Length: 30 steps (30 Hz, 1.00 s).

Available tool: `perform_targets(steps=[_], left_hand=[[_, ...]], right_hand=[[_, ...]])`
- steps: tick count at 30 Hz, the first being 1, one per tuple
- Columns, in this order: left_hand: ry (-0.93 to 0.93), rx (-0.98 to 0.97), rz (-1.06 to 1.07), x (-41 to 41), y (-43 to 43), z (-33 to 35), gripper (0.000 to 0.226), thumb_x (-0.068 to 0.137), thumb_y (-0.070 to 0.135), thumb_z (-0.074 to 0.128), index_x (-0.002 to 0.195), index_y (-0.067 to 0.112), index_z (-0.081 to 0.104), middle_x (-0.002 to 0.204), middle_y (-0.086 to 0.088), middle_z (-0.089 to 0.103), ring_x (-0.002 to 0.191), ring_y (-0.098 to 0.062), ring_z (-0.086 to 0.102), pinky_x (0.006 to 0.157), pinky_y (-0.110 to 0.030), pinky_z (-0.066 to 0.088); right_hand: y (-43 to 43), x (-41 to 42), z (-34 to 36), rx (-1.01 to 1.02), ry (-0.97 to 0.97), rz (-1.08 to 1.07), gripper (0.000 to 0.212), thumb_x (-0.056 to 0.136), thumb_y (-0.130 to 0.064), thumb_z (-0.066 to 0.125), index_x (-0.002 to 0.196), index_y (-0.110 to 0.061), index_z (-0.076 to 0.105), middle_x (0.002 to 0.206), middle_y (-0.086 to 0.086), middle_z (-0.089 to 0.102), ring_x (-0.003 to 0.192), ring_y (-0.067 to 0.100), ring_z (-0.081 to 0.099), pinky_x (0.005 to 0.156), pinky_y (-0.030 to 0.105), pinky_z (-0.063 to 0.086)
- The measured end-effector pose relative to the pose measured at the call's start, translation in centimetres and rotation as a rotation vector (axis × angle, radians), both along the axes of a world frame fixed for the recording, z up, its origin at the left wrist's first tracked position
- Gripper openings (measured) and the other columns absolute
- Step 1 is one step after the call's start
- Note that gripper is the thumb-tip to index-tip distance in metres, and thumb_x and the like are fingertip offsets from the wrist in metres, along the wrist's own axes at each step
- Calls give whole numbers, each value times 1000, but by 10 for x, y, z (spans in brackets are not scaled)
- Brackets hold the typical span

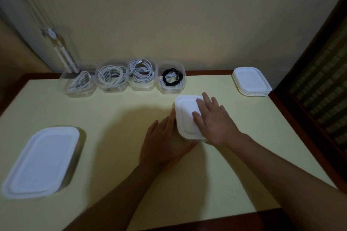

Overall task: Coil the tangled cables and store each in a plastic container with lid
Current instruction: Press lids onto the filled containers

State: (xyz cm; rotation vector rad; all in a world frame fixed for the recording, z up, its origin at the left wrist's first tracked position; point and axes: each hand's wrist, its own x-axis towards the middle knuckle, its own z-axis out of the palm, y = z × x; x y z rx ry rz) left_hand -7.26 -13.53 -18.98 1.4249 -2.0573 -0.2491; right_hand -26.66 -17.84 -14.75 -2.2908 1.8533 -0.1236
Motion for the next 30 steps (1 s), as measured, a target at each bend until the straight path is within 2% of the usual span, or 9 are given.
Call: perform_targets(steps=[3,6,8,10,14,19,24,27,30], left_hand=[[5,127,5,2,1,6,96,87,82,24,158,18,25,148,1,53,133,-17,51,114,-45,33],[236,254,126,2,0,11,64,98,65,24,154,37,34,133,1,66,120,-19,59,108,-45,40],[409,309,296,-2,-3,17,48,103,58,28,137,41,58,118,-1,72,105,-22,64,90,-35,48],[472,355,386,-5,-5,19,50,106,52,32,105,28,76,96,-2,74,87,-21,65,73,-28,45],[543,452,352,4,-9,20,53,101,54,38,64,26,64,77,-4,70,80,-29,66,72,-35,47],[509,485,261,3,0,22,41,108,32,37,111,12,73,107,-11,73,100,-31,66,91,-42,51],[520,543,223,5,33,16,47,108,36,33,155,28,33,145,-8,55,129,-30,54,108,-40,40],[468,522,221,9,44,17,55,109,34,31,160,31,12,142,-13,57,122,-34,58,104,-43,44],[425,476,201,17,56,20,56,108,30,33,160,28,12,129,-17,64,110,-34,63,96,-42,49]], right_hand=[[1,1,-1,31,-17,-17,61,106,-51,19,159,-21,15,170,2,-2,152,33,15,118,55,25],[8,3,-1,15,-47,11,64,104,-54,17,159,-20,16,170,2,-1,147,32,25,113,53,34],[16,7,0,31,-90,44,67,103,-57,14,160,-21,15,170,1,-1,149,29,25,114,49,34],[28,11,0,54,-132,68,66,105,-56,18,161,-22,14,170,-2,-2,149,25,26,115,45,34],[46,17,-1,95,-185,62,66,105,-57,21,162,-25,7,170,-9,-7,150,21,27,115,44,36],[59,23,-2,116,-213,-7,66,105,-55,24,162,-26,7,169,-12,-11,148,24,32,117,45,33],[68,27,-1,205,-284,-57,61,104,-59,21,161,-39,6,163,10,29,141,33,39,118,49,27],[76,35,2,209,-231,-85,58,106,-55,18,161,-39,6,157,12,36,141,32,36,120,48,20],[87,48,2,197,-277,-129,57,106,-56,18,160,-40,8,156,8,41,141,29,38,120,49,22]])
